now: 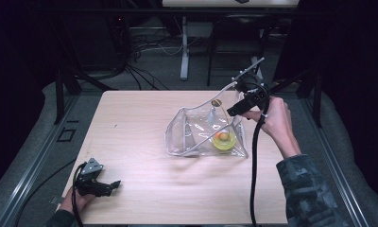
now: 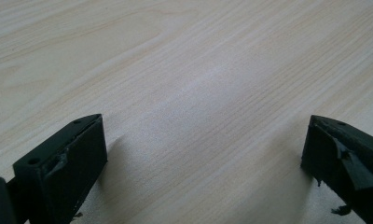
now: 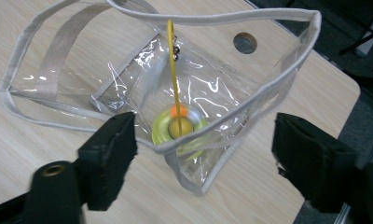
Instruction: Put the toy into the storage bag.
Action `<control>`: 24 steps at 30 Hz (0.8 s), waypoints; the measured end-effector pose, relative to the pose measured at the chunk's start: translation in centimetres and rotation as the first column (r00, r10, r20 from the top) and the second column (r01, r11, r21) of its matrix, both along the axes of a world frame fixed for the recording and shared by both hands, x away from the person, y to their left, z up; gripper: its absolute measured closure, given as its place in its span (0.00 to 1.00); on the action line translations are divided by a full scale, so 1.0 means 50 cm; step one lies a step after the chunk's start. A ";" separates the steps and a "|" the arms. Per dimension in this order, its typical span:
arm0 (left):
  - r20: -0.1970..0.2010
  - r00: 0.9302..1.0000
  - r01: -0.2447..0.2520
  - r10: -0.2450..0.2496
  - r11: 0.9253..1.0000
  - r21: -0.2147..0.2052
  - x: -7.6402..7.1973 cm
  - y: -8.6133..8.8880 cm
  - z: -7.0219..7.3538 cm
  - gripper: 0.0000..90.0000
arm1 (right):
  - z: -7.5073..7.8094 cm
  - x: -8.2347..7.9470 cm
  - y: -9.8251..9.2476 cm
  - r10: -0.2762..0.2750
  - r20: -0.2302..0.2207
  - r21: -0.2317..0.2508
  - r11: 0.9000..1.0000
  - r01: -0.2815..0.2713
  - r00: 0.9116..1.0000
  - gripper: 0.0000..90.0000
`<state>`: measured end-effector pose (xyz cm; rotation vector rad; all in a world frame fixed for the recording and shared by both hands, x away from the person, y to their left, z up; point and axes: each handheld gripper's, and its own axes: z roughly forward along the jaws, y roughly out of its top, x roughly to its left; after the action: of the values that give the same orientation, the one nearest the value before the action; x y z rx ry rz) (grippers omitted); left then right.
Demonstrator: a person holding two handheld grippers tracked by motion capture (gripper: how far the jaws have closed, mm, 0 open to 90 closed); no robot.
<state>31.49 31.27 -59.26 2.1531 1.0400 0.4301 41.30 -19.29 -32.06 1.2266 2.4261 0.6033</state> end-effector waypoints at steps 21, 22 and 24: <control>0.002 1.000 0.002 -0.002 1.000 0.005 0.000 0.001 0.000 0.00 | -0.070 -0.078 -0.124 -0.072 0.009 0.052 0.996 0.071 0.997 0.00; 0.002 1.000 0.002 -0.002 1.000 0.005 0.000 0.001 0.000 0.00 | -0.074 -0.080 -0.128 -0.075 0.008 0.052 0.996 0.075 0.997 0.00; 0.003 1.000 0.002 -0.002 1.000 0.004 0.000 0.000 0.000 0.00 | -0.087 -0.086 -0.140 -0.082 0.000 0.059 0.995 0.082 0.997 0.00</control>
<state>31.50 31.29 -59.26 2.1561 1.0367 0.4344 36.99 -26.29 -36.43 1.3410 2.3589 0.6558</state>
